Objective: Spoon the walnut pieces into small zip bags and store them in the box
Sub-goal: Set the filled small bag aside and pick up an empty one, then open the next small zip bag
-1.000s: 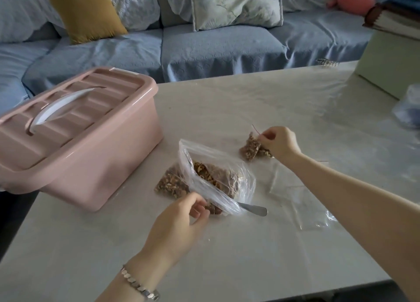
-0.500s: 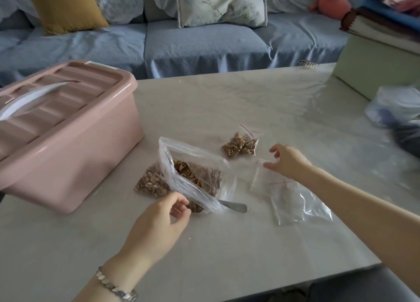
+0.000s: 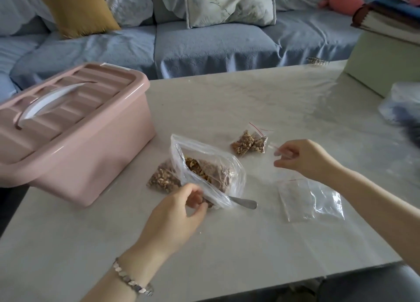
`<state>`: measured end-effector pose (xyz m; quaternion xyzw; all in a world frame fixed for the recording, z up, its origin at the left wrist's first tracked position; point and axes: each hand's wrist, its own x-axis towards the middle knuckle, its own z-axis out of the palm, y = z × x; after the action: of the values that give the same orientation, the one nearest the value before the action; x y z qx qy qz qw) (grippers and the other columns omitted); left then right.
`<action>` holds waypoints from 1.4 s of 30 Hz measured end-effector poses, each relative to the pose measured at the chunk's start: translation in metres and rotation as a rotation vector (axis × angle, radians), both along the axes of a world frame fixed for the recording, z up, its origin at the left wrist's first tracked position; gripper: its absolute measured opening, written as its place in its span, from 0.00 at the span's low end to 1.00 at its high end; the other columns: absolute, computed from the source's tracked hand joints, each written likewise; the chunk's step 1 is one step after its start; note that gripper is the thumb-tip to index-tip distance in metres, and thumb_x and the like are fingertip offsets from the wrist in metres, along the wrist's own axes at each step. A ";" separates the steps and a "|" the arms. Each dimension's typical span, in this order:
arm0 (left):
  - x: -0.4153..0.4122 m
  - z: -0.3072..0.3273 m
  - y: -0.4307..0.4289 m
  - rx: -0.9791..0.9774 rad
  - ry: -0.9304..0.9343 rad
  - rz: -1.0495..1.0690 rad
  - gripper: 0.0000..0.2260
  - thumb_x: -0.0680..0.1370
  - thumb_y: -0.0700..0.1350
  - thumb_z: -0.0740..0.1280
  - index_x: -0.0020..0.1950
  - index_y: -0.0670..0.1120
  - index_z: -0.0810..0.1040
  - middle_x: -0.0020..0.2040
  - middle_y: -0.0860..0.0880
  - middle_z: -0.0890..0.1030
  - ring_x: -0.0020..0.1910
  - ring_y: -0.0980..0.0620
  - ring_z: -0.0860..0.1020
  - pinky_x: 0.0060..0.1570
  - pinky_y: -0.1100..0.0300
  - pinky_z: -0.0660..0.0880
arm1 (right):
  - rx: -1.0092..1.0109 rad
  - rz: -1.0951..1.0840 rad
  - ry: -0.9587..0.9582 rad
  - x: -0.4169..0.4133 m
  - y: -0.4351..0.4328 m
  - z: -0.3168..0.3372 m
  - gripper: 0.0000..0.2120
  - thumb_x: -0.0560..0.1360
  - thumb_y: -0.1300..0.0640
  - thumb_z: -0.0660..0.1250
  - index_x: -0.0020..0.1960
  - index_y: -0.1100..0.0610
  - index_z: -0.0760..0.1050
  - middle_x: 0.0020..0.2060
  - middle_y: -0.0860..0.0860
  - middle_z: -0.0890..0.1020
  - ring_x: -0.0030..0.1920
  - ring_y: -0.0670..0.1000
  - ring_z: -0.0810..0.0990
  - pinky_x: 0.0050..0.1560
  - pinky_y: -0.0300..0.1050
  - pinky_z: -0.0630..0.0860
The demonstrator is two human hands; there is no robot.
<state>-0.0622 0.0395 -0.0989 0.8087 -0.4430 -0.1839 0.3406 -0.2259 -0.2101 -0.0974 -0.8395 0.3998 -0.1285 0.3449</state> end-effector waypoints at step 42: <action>-0.020 0.034 0.004 -0.115 0.505 -0.046 0.08 0.75 0.43 0.67 0.38 0.48 0.84 0.32 0.52 0.82 0.33 0.62 0.77 0.35 0.71 0.71 | 0.654 0.102 -0.248 0.025 0.142 0.044 0.06 0.63 0.64 0.76 0.38 0.57 0.81 0.33 0.53 0.85 0.32 0.45 0.81 0.36 0.34 0.76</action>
<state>-0.0826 0.0437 -0.0645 0.7061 -0.3718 -0.3623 0.4815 -0.2008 -0.0681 -0.0531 -0.6815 0.3325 -0.0775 0.6473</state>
